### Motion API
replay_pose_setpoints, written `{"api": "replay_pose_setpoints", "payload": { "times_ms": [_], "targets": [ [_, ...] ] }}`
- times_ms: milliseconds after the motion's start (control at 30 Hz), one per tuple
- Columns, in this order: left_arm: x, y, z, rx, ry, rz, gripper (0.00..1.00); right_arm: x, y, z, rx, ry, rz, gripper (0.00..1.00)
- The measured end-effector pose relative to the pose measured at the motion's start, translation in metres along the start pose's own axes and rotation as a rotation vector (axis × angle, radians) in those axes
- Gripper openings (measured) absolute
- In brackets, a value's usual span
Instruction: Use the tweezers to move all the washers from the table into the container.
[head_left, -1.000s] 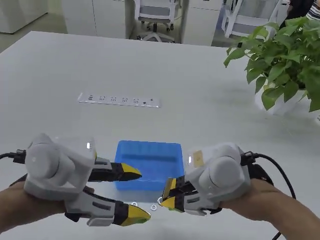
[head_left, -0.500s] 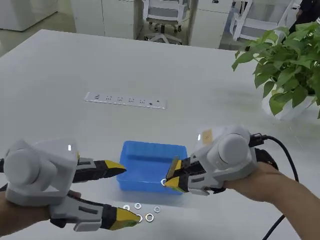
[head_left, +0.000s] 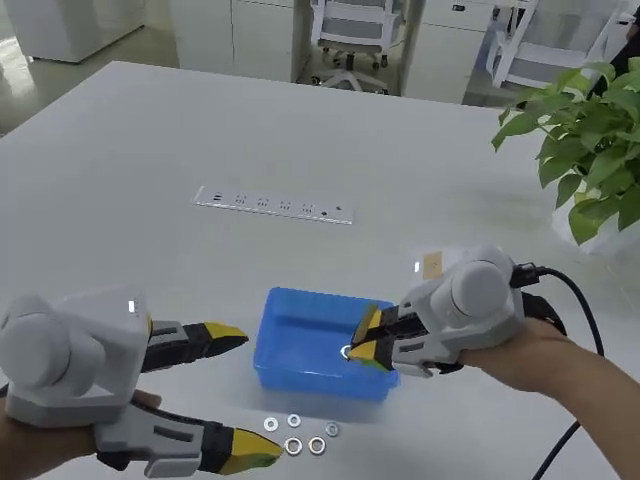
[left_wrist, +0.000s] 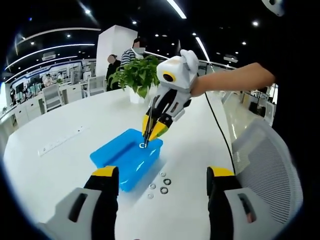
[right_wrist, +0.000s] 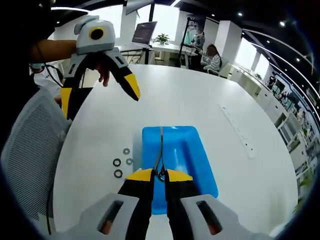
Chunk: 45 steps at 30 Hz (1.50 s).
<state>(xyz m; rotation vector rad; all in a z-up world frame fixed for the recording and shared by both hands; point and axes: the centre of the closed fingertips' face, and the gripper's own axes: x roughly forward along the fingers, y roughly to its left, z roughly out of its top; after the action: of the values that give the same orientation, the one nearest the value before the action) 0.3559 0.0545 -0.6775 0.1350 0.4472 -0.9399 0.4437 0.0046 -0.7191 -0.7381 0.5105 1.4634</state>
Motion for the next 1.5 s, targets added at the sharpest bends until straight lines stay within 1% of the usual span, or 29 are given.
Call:
{"api": "replay_pose_setpoints", "payload": {
  "times_ms": [67,267,433,500,733,967,1100,1500],
  "targets": [
    [-0.001,0.001,-0.002,-0.004,0.002,0.003,0.79,0.003,-0.003,-0.002,-0.001,-0.001,0.0,0.09],
    [-0.001,0.003,-0.002,-0.013,-0.003,0.011,0.84,0.014,-0.012,-0.009,-0.005,0.006,0.001,0.09],
    [-0.002,0.003,-0.003,-0.014,-0.005,0.01,0.85,0.022,-0.014,-0.016,-0.011,0.016,0.013,0.09],
    [-0.002,0.003,-0.003,-0.012,-0.006,0.011,0.87,0.025,-0.015,-0.018,-0.012,0.017,0.017,0.09],
    [-0.001,0.002,-0.006,-0.014,0.0,0.008,0.91,0.035,-0.018,-0.025,0.004,0.027,0.034,0.09],
    [0.001,0.003,-0.006,-0.021,0.002,0.014,0.95,0.041,-0.017,-0.031,0.013,0.036,0.05,0.09],
    [0.002,0.004,-0.008,-0.028,0.007,0.018,0.98,0.042,-0.017,-0.033,0.013,0.041,0.055,0.1],
    [0.006,0.007,-0.006,-0.034,0.004,0.015,0.99,0.046,-0.016,-0.038,0.018,0.047,0.064,0.1]
  ]
}}
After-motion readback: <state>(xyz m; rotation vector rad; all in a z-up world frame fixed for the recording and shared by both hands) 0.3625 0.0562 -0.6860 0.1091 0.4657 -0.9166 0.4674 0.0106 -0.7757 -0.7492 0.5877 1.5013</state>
